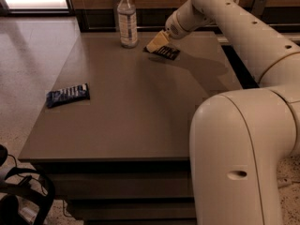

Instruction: Move rxbar chocolate near blue plastic bottle

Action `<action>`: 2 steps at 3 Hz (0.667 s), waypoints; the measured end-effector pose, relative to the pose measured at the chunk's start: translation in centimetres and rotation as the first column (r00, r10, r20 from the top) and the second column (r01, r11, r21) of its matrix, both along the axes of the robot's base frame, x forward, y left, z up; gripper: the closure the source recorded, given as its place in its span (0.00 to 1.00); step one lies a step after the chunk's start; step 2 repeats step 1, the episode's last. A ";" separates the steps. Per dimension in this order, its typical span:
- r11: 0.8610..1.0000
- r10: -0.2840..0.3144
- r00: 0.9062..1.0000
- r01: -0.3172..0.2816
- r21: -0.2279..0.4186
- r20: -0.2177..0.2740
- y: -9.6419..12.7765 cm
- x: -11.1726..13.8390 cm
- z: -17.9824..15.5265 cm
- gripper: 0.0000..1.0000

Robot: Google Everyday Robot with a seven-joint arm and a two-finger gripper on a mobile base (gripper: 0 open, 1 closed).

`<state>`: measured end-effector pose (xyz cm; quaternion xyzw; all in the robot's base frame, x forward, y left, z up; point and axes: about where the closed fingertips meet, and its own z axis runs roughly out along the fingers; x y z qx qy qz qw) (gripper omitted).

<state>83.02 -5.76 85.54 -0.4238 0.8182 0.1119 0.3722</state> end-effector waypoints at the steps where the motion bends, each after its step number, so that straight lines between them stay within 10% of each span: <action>1: 1.000 0.001 1.000 -0.001 0.000 -0.001 0.1 0.0 -0.1 0.00; 2: 1.000 0.001 1.000 -0.001 0.000 -0.001 0.1 0.0 -0.1 0.00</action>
Offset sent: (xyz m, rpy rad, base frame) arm 0.0000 0.0000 0.0000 0.0000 0.0000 0.0000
